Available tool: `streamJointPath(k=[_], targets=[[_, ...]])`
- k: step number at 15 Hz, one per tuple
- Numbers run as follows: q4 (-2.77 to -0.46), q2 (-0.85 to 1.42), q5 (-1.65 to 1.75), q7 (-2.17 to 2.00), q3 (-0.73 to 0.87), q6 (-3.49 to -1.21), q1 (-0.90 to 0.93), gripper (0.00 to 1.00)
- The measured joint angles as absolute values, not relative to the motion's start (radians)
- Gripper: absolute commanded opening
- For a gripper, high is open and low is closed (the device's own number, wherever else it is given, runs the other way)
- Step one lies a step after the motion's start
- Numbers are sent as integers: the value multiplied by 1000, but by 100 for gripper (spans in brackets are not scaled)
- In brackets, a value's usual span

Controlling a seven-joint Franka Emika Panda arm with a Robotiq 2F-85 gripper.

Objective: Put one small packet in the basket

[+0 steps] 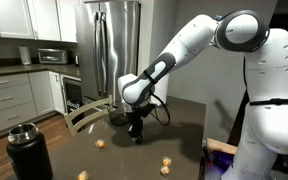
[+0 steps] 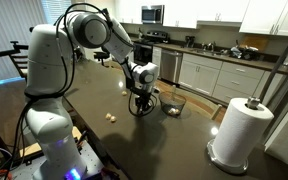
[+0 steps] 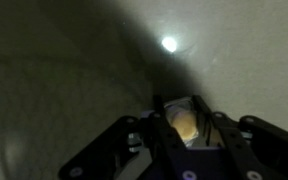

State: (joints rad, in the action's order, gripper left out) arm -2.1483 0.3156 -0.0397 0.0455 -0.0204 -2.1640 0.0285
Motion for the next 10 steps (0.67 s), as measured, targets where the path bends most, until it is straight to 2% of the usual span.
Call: streamJointPath(k=[5,10], targets=[[-2150,302,-40,34,-21,-2152,31,10],[-2168,203,-38,-48,-27,-2043,49,10]])
